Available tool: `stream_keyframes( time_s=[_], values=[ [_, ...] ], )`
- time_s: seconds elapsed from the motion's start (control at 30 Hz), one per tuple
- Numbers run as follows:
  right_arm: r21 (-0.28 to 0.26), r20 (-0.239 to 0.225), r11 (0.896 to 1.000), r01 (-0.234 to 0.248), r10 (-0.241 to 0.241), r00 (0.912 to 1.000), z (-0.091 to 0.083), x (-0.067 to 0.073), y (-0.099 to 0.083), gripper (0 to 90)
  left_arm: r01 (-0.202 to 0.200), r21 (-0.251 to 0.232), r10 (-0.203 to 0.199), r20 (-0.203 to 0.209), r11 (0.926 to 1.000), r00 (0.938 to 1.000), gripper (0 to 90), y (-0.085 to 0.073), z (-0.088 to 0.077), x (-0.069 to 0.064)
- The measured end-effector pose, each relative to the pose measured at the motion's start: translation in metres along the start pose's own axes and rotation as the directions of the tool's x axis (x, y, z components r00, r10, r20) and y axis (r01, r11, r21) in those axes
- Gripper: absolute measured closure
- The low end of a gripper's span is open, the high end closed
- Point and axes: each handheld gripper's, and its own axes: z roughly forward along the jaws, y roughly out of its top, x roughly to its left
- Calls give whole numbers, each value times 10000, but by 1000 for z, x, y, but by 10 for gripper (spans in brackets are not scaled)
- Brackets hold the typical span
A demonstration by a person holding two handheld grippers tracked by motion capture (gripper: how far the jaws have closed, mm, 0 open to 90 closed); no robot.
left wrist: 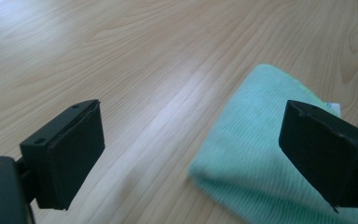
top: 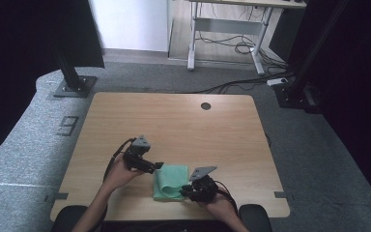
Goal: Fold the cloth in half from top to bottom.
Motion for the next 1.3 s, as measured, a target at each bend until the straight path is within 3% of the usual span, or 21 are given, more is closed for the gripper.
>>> stream_keyframes(
  time_s=[0.1, 0.27, 0.43, 0.63, 0.7, 0.8, 0.97, 1.0, 1.1, 1.2, 1.3],
  values=[
    [-275, 286, 9996, 31, -23, 9996, -12, -4, 4, 673, -313, 282, 307, 214, 9991, 9993, 67, 0, 8, -9],
    [-665, 862, 9976, -172, 229, 9960, -22, -18, 8, 573, -342, 505, 329, 267, 9981, 9991, 68, -14, 5, -19],
    [-625, 1049, 9965, -555, 619, 9926, -9, -24, 11, 442, -355, 737, 342, 180, 9966, 9993, 68, -32, -1, -25],
    [-263, 1286, 9984, -500, 529, 9903, 4, -18, 8, 285, -253, 628, 250, 53, 9977, 9997, 67, -43, -8, -34],
    [-112, 1369, 9988, -485, 495, 9893, 7, -15, 6, 247, -331, 748, 345, -175, 9966, 9993, 67, -47, -6, -36],
    [104, 1591, 9991, -411, 389, 9865, 12, -12, 1, 227, -518, 1180, 615, -801, 9917, 9949, 68, -51, 0, -38],
    [231, 1933, 9989, -414, 362, 9805, 19, -11, -6, 218, -547, 968, 619, -730, 9938, 9954, 69, -52, -1, -45],
    [178, 1897, 9982, -578, 534, 9804, 19, -12, -7, 217, -630, 807, 678, -582, 9947, 9960, 69, -54, -5, -53],
    [154, 1893, 9973, -712, 670, 9796, 19, -14, -8, 211, -645, 870, 699, -595, 9941, 9958, 69, -62, -7, -60],
    [137, 1950, 9975, -690, 650, 9787, 20, -13, -8, 201, -648, 1107, 776, -1153, 9917, 9903, 69, -67, -5, -63],
    [84, 2011, 9975, -701, 670, 9773, 20, -13, -9, 189, -577, 1188, 743, -1406, 9912, 9873, 63, -68, -1, -62]
  ],
)
